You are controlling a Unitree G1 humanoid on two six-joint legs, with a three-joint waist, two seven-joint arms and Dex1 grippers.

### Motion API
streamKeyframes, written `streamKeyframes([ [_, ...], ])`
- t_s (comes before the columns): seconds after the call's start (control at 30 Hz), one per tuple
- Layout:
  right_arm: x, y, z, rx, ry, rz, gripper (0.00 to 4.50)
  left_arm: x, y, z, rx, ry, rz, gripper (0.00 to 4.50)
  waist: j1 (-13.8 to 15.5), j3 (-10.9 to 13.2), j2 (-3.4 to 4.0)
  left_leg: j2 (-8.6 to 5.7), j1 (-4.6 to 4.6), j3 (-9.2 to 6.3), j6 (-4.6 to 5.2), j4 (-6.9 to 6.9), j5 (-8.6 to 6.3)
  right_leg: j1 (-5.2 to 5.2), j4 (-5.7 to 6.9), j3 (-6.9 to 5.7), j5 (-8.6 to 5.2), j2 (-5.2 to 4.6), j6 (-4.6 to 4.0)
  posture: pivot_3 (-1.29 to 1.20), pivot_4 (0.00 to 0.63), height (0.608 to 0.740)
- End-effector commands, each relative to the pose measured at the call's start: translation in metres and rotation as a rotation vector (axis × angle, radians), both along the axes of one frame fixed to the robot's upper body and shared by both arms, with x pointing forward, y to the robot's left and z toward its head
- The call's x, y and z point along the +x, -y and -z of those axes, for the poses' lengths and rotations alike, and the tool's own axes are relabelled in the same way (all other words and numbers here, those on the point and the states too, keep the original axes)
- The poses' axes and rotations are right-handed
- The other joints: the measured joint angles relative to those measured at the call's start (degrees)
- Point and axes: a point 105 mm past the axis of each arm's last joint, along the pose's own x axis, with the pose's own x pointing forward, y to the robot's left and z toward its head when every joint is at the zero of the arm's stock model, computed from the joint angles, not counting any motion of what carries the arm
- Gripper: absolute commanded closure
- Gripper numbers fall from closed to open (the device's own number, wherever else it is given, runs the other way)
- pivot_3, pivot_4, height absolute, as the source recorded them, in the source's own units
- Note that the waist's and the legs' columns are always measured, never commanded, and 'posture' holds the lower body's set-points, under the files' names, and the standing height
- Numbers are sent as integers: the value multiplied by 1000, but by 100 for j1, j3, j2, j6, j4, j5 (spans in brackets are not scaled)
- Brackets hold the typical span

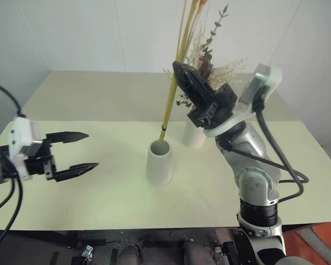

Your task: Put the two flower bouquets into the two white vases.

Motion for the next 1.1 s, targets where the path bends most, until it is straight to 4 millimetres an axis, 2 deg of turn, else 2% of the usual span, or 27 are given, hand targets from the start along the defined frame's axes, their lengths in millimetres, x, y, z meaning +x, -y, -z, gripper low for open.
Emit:
streamKeyframes([
  [0.03, -3, -1, 0, 17, 36, 1, 4468, -10, -2, -16, 24, 48, 4, 0, 19, 0, 0, -1, 0, 0, 0, 0, 0, 0, 3, -1, -1, -2, -1, 0, 150, 740],
  [0.3, 10, -6, 24, -11, 35, 66, 4468, -11, -4, -14, 31, 44, -1, 0, 7, 0, -1, 1, 6, 0, -1, -2, 0, -10, 38, -6, -20, 0, -20, 0, 150, 740],
  [0.47, 10, -7, 38, -18, 9, 62, 4468, -8, -7, -14, 36, 53, -10, 0, 4, 0, -1, 0, 5, 0, -2, -4, 0, -12, 38, -6, -22, 1, -20, 0, 150, 740],
  [0.6, 4, -13, 52, -50, -11, 22, 3419, -4, -4, -12, 32, 60, 1, 0, 5, -1, -1, 1, 10, 0, -2, -4, 0, -9, 42, -8, -23, 1, -22, 0, 150, 740],
  [0.73, -9, -10, 61, -56, -3, -12, 2041, -2, -5, -12, 36, 69, -1, 0, 7, -1, -2, 0, 8, 0, -2, -4, 0, -10, 40, -6, -23, 0, -21, 0, 150, 740],
  [0.93, -8, -3, 76, -122, -56, 84, 25, 2, -6, -14, 40, 75, 7, 0, 7, -1, -2, 1, 10, 0, -3, -4, 0, -9, 42, -8, -28, 1, -12, 0, 150, 740],
  [1.1, -11, 39, 90, -232, -111, 230, 25, 6, -1, -11, 37, 75, 20, 0, 59, -2, -4, -3, 6, 0, -3, -4, 0, -8, 39, -8, -32, -4, -12, 0, 150, 740],
])
